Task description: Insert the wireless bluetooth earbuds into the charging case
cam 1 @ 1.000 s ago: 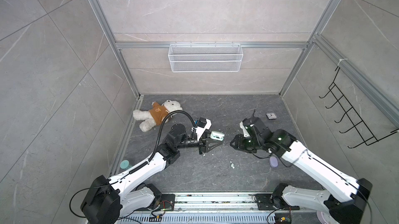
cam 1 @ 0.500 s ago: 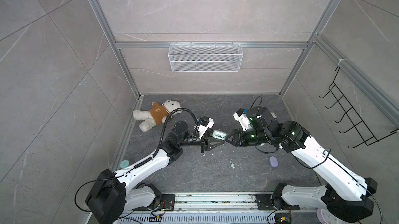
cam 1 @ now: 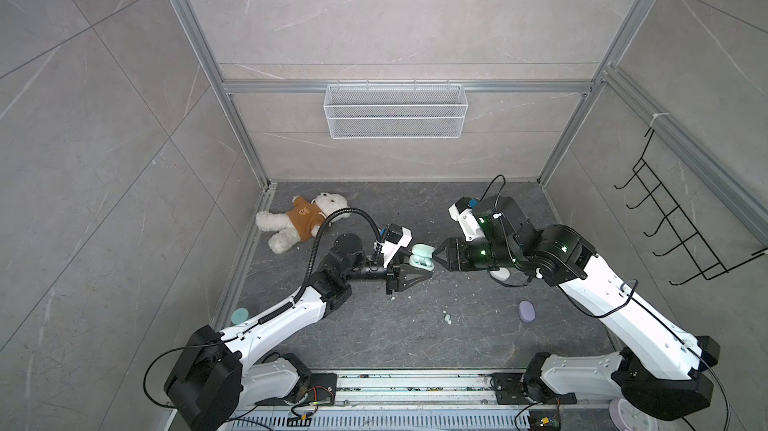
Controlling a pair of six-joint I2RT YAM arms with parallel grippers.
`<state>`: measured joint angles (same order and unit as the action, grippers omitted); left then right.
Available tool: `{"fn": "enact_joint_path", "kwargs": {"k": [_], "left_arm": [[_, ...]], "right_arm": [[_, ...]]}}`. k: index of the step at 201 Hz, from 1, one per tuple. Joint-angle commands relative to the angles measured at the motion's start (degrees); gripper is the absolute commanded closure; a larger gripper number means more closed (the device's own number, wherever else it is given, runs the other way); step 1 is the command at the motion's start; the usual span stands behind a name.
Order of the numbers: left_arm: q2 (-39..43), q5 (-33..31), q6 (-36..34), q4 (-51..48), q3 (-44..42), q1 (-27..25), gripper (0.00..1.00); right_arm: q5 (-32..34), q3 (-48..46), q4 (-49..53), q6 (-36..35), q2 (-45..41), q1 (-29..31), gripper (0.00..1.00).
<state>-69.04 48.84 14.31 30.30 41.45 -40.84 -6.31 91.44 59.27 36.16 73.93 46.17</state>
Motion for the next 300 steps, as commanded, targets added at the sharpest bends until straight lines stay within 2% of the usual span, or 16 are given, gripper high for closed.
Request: {"fn": "enact_joint_path", "kwargs": {"k": [1,67,114,183,204,241,269,300], "left_arm": [[2.39,2.52,0.29,4.05,1.45,0.08,0.67],[4.30,3.02,1.06,4.54,0.39,-0.01,0.67],[5.04,2.43,1.17,4.09,0.18,-0.03,0.67],[6.72,-0.89,0.07,0.20,0.17,0.06,0.67],[7.02,-1.24,0.04,-0.46,0.03,0.06,0.68],[8.36,-1.88,-0.07,-1.81,-0.41,0.06,0.68],[9.85,-2.39,-0.14,-3.06,-0.92,0.06,0.68],[11.82,-3.04,-0.29,-4.34,-2.02,0.06,0.68]], "right_arm": [[2.30,1.35,0.92,-0.92,1.23,0.06,0.53],[3.76,2.94,1.64,-0.96,2.59,-1.08,0.53],[2.25,3.75,2.35,-0.84,3.10,-1.08,0.53],[-4.82,-0.18,2.85,5.38,-5.55,-1.06,0.48],[-4.31,-3.31,3.35,7.72,-9.30,-1.08,0.47],[0.89,-12.98,3.38,10.88,-13.87,-1.14,0.44],[3.50,-22.61,0.17,13.67,-13.22,-1.15,0.44],[2.67,-32.02,-6.89,16.12,-8.96,-1.12,0.45]]}}
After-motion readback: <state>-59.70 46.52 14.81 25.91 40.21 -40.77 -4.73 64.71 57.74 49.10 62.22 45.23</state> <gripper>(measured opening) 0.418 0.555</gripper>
